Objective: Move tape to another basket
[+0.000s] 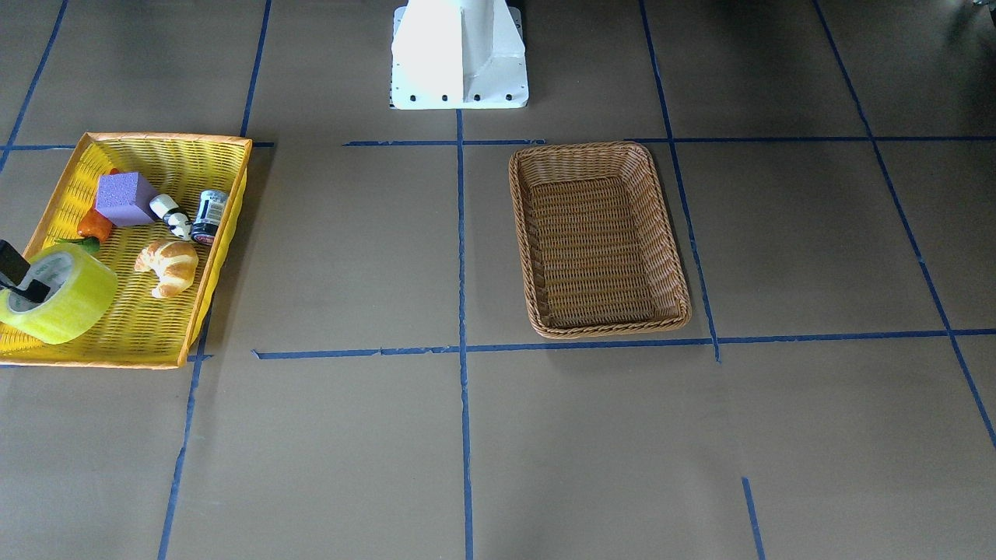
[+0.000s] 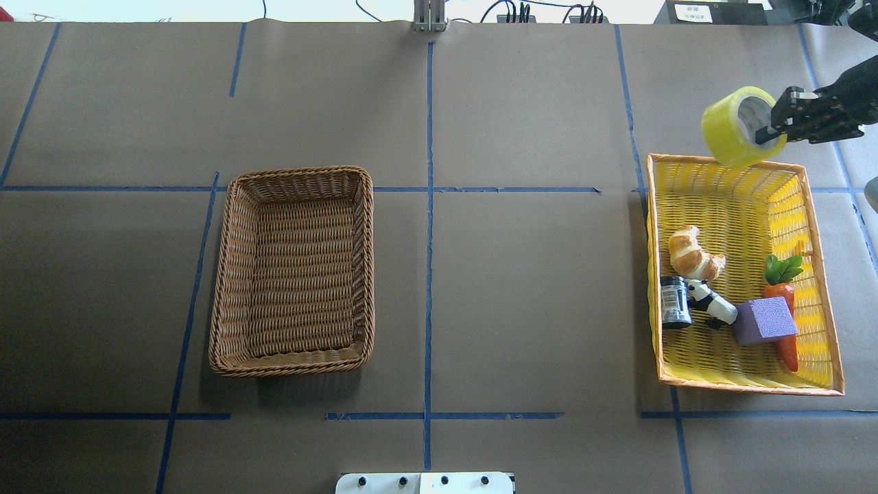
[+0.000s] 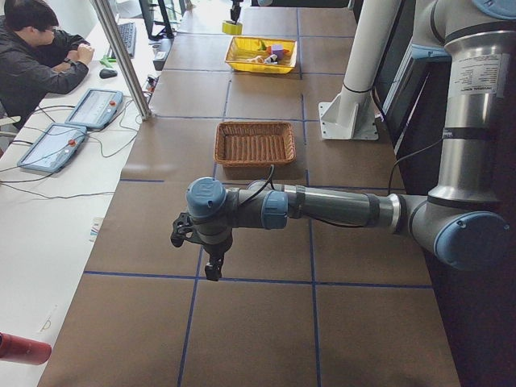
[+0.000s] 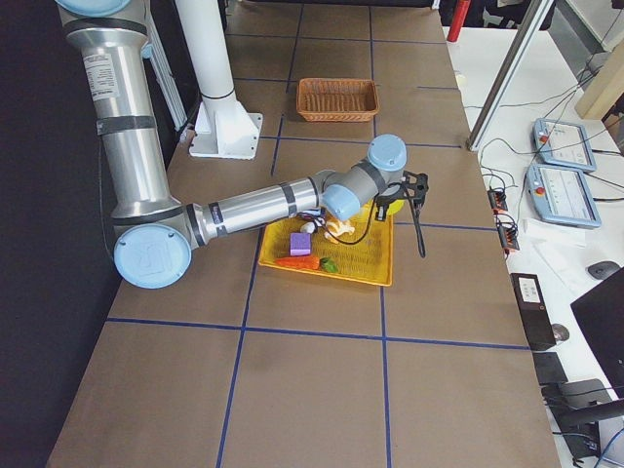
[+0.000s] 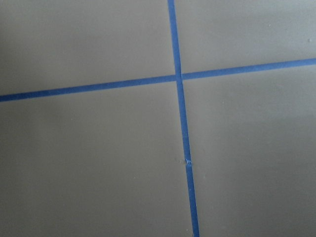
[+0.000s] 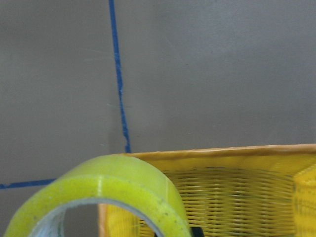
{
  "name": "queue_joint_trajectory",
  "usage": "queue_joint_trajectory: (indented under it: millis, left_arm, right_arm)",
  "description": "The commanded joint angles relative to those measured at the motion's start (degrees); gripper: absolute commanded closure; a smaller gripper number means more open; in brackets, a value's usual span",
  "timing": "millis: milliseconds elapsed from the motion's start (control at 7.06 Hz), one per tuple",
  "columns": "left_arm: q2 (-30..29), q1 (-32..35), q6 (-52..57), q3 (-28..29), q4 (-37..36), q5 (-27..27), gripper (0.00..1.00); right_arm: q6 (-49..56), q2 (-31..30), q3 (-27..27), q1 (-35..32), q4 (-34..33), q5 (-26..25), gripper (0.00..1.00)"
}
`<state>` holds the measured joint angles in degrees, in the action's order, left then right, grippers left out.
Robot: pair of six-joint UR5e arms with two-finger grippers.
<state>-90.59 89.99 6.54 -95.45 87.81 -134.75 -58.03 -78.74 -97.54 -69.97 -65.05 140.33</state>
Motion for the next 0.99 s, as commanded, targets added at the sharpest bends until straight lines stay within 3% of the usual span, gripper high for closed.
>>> queue_joint_trajectory:
  millis: [0, 142, 425, 567, 850]
  left_arm:
    - [-1.4, -6.6, -18.5, -0.5, 14.3, 0.1, 0.0]
    - [-1.4, -11.1, -30.2, -0.5, 23.5, -0.1, 0.0]
    - [-1.4, -17.3, -54.7, -2.4, 39.5, -1.3, 0.0]
    - [-2.2, -18.8, -67.7, -2.5, 48.0, -4.8, 0.0]
    - [-3.3, -24.1, -90.4, -2.8, 66.0, -5.3, 0.0]
  right_arm:
    - [-16.1, 6.1, -4.0, 5.3, 0.6, -0.4, 1.0]
    - [-23.7, 7.8, -4.7, 7.5, 4.3, -2.8, 1.0]
    - [-39.7, 8.0, -4.9, 15.0, 18.6, -12.2, 1.0]
    - [-46.8, 7.9, -4.9, 18.4, 25.3, -17.3, 1.0]
    - [-57.3, 7.7, -4.9, 23.0, 37.6, -23.8, 1.0]
